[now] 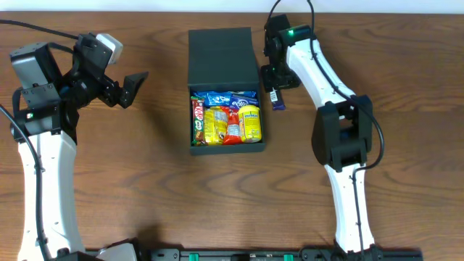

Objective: Pack container
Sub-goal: 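Move the right gripper to the small blue candy bar and grasp it, then carry the blue candy bar into the box and release it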

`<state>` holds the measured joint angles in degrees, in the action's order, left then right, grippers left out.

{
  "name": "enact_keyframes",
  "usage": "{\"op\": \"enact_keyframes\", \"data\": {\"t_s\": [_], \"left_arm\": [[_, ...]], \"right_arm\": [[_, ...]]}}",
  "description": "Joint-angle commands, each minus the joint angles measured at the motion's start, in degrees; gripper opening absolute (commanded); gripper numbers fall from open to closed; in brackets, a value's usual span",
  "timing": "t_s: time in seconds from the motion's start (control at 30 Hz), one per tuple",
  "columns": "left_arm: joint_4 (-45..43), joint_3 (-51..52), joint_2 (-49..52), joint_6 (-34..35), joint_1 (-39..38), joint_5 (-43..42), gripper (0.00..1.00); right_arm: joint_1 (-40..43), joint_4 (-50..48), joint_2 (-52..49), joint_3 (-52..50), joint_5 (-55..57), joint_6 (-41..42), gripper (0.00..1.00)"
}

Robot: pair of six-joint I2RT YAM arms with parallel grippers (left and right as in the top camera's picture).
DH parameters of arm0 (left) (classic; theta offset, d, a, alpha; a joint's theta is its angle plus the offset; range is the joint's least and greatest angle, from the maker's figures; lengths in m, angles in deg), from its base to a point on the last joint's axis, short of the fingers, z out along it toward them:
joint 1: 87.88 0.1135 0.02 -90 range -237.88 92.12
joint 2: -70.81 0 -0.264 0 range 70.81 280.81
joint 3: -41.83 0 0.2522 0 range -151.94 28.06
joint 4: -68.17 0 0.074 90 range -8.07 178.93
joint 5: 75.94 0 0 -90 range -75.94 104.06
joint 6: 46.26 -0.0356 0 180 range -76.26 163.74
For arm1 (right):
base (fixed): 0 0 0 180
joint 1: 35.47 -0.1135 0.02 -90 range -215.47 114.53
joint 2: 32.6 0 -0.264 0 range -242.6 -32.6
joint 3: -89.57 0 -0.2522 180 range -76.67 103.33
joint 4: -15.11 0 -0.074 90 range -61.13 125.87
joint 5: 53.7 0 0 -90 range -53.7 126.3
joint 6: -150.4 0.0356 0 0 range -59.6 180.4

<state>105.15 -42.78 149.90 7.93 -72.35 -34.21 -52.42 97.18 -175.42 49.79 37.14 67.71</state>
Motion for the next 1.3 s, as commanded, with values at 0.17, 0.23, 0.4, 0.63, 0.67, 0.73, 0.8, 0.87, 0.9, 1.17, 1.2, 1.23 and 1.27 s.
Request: {"op": "enact_keyframes", "data": {"t_s": [0.17, 0.23, 0.4, 0.63, 0.67, 0.73, 0.8, 0.87, 0.9, 1.17, 1.2, 1.23, 1.27], "left_arm": [[0.13, -0.33, 0.31, 0.22, -0.20, -0.63, 0.95], [0.13, -0.33, 0.31, 0.22, -0.20, -0.63, 0.95], [0.11, -0.33, 0.31, 0.22, -0.20, 0.26, 0.95], [0.11, -0.35, 0.31, 0.22, -0.20, 0.68, 0.95], [0.11, -0.35, 0.31, 0.22, -0.20, 0.68, 0.95], [0.09, -0.35, 0.31, 0.22, -0.20, 0.68, 0.95], [0.04, -0.35, 0.31, 0.22, -0.20, 0.68, 0.95], [-0.02, -0.35, 0.31, 0.22, -0.20, 0.70, 0.95], [-0.13, -0.33, 0.31, 0.22, -0.20, 0.70, 0.95], [-1.64, -0.35, 0.31, 0.22, -0.20, 0.66, 0.95], [-1.62, -0.35, 0.31, 0.24, -0.20, 0.63, 0.95], [-1.60, -0.35, 0.31, 0.24, -0.20, 0.63, 0.95], [-1.60, -0.35, 0.31, 0.26, -0.20, 0.63, 0.95]], "right_arm": [[0.00, -1.09, -2.12, -0.17, -0.28, -0.76, 0.51], [0.00, -1.05, -2.58, -0.17, -0.28, -0.76, 0.50], [0.00, -0.92, -2.82, -0.17, -0.26, -0.74, 0.45], [0.00, -1.29, -2.84, -0.17, -0.24, -0.74, 0.31], [0.00, -1.27, -2.84, -0.17, -0.26, -0.74, 0.29], [0.00, -1.22, -2.84, -0.15, -0.26, -0.74, 0.27], [0.00, -0.90, -2.82, -0.15, -0.26, -0.68, 0.23], [0.02, 0.22, -2.78, 0.11, -0.31, -0.50, 0.19], [0.02, 1.22, -2.78, 0.59, -0.28, -0.50, 0.17], [-0.02, 13.09, -2.67, 14.56, -0.28, 0.52, 0.04], [-0.11, 14.99, -2.45, 17.51, -0.33, 1.25, 0.04], [-0.24, 16.48, -2.36, 20.00, -0.35, 1.75, 0.04], [-0.39, 17.92, -2.08, 22.43, -0.61, 2.14, 0.04]]}}
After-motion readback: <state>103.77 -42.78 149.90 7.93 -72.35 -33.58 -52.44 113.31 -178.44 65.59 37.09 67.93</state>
